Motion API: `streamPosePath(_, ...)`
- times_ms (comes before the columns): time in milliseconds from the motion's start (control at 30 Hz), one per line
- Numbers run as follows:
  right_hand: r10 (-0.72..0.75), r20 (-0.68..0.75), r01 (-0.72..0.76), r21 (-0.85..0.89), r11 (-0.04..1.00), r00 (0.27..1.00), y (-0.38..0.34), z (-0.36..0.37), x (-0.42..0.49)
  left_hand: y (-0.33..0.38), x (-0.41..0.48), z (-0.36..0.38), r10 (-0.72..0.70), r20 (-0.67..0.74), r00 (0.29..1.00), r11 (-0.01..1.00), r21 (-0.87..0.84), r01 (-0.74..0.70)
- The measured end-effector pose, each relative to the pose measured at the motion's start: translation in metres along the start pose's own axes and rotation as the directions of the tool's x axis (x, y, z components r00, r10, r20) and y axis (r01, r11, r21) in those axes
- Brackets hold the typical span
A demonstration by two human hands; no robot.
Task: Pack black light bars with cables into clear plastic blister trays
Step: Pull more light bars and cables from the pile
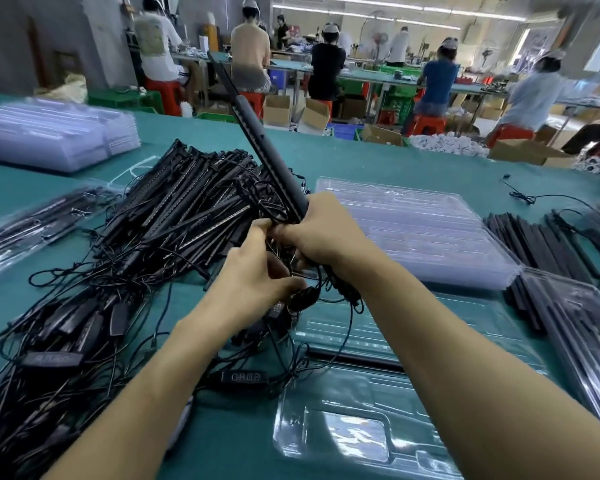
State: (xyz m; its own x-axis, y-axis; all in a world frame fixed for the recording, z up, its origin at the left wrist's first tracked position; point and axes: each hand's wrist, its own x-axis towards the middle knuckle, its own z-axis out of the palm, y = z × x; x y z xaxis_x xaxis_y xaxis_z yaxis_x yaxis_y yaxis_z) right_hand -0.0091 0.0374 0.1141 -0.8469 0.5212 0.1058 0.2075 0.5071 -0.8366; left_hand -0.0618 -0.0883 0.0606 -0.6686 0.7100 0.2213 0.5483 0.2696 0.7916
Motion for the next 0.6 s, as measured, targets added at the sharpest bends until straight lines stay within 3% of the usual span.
streamPosePath(100,0.016,-0.1,-0.019,-0.032,0.999,0.995,-0.001,-0.01,0.002,-0.008,-0.012,0.001,-0.01,-0.04,0.999,0.998,-0.063,0.007)
streamPosePath(200,0.081,-0.261,0.008,0.325,0.946,0.962,-0.003,-0.04,0.006,-0.023,-0.037,-0.004,0.023,0.019,1.0,0.987,0.162,-0.026)
streamPosePath(267,0.183,-0.363,0.082,0.605,0.792,0.914,-0.007,-0.072,0.012,-0.033,-0.055,-0.003,0.051,0.109,0.993,0.945,0.317,-0.083)
streamPosePath(333,0.259,-0.403,0.212,0.812,0.543,0.878,-0.009,-0.109,0.018,-0.043,-0.065,0.001,0.064,0.187,0.98,0.894,0.426,-0.139)
streamPosePath(400,0.28,-0.415,0.286,0.869,0.404,0.866,-0.008,-0.14,0.02,-0.052,-0.067,0.003,0.034,0.255,0.966,0.835,0.524,-0.167)
streamPosePath(500,0.286,-0.401,0.285,0.884,0.371,0.87,0.005,-0.164,0.02,-0.06,-0.065,0.004,0.005,0.254,0.967,0.769,0.617,-0.166)
streamPosePath(600,0.315,-0.373,0.26,0.901,0.348,0.873,0.02,-0.168,0.014,-0.068,-0.064,0.01,0.131,0.17,0.977,0.67,0.711,-0.214)
